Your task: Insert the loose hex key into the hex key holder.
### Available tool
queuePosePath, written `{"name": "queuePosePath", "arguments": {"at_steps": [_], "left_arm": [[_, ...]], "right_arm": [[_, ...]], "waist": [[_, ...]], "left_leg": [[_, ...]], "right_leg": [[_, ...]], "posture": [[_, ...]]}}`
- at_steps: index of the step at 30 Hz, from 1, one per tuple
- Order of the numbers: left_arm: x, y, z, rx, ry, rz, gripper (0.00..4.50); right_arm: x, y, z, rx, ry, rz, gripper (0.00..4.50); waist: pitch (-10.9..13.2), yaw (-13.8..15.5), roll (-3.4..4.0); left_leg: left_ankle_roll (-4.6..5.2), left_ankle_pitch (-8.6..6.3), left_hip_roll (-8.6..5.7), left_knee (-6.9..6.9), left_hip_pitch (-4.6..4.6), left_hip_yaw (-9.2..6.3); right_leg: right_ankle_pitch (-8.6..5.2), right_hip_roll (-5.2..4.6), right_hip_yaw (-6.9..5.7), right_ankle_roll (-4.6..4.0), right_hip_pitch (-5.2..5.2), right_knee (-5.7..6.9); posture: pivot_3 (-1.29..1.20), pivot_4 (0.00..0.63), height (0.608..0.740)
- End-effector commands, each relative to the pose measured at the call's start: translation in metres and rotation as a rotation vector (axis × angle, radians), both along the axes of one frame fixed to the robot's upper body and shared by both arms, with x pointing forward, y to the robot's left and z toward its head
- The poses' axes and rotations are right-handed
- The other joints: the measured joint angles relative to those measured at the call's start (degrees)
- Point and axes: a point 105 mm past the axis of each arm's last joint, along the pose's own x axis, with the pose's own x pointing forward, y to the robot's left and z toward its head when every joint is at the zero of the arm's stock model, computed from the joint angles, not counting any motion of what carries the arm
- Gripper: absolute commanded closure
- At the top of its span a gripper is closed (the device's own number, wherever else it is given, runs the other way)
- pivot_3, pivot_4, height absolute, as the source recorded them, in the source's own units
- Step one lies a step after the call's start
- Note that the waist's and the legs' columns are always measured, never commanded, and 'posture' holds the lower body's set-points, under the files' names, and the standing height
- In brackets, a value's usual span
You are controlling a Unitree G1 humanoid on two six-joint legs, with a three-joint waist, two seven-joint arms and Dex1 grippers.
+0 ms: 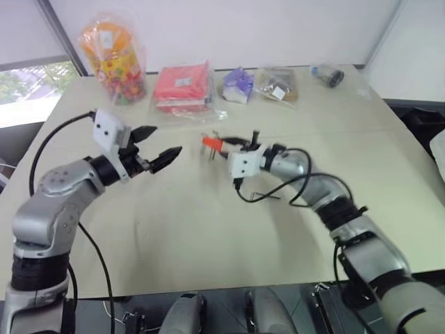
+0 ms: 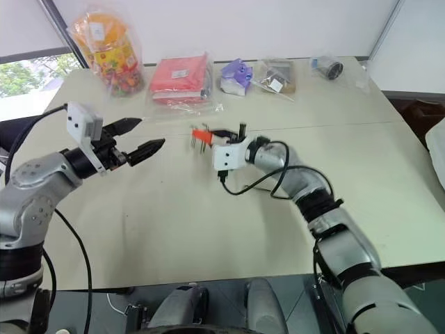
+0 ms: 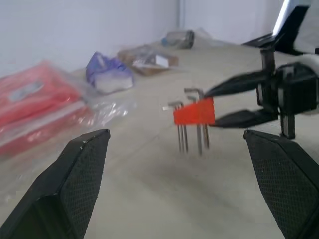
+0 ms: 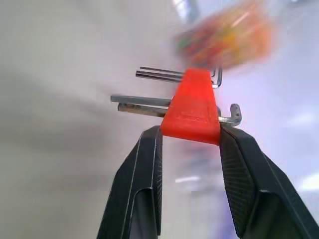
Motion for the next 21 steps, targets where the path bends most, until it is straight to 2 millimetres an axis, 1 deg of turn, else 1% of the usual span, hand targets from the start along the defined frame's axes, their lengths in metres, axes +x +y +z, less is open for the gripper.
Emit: {"name": "queuePosePath", "arguments": {"at_steps": [1,2,4,5,7,10,14,21], "left_arm": [[0.003,-0.007,0.019,-0.018,-0.044,-0.077,0.00],[0.005,-0.010,0.024,-0.024,-0.051,-0.102,0.00],[0.008,-0.016,0.033,-0.035,-0.062,-0.152,0.00],[0.009,-0.019,0.036,-0.038,-0.064,-0.178,0.00],[0.008,-0.026,0.042,-0.042,-0.068,-0.236,0.00],[0.005,-0.034,0.047,-0.052,-0.065,-0.305,0.00],[-0.001,-0.045,0.050,-0.064,-0.062,-0.385,0.00],[-0.003,-0.051,0.047,-0.058,-0.047,-0.414,0.00]], "right_arm": [[-0.022,0.008,0.051,0.015,-0.277,0.143,3.45],[-0.027,0.007,0.063,0.024,-0.332,0.169,3.45],[-0.036,0.007,0.079,0.024,-0.414,0.217,3.45],[-0.040,0.007,0.084,0.020,-0.443,0.242,3.45],[-0.042,0.007,0.088,0.006,-0.461,0.267,3.45],[-0.047,0.007,0.087,-0.015,-0.471,0.306,3.45],[-0.051,0.010,0.079,-0.056,-0.451,0.343,3.45],[-0.053,0.014,0.066,-0.086,-0.412,0.358,3.45]], "waist": [[0.0,0.0,-0.01],[0.0,0.1,-0.01],[0.0,0.1,-0.02],[0.0,0.1,-0.04],[0.0,0.1,-0.06],[0.0,0.1,-0.06],[0.0,0.0,-0.06],[0.0,0.1,-0.06]], "left_leg": [[0.00,0.00,0.01,-0.02,0.01,0.01],[-0.01,0.01,0.01,-0.03,0.01,0.01],[-0.02,0.02,0.00,-0.03,0.00,0.02],[-0.02,0.02,0.00,-0.02,0.00,0.03],[-0.01,0.02,-0.02,0.00,-0.01,0.03],[-0.01,0.02,-0.02,0.00,-0.01,0.03],[-0.01,0.02,-0.02,0.01,-0.01,0.03],[-0.01,0.02,-0.01,0.03,-0.01,0.02]], "right_leg": [[0.00,0.01,0.00,0.00,0.00,0.00],[0.00,0.02,0.00,0.00,0.00,0.00],[0.00,0.05,0.00,0.00,0.00,-0.03],[0.00,0.05,0.00,0.00,0.01,-0.02],[0.00,0.05,0.00,0.00,0.02,-0.04],[0.00,0.05,0.00,0.00,0.03,-0.04],[0.00,0.06,0.00,0.00,0.03,-0.04],[0.00,0.08,0.01,0.00,0.03,-0.03]], "posture": [[0.00,0.150,0.740],[0.00,0.150,0.740],[0.00,0.150,0.740],[0.00,0.150,0.740],[0.00,0.150,0.740],[0.00,0.150,0.740],[0.00,0.150,0.740],[0.00,0.150,0.740]]}}
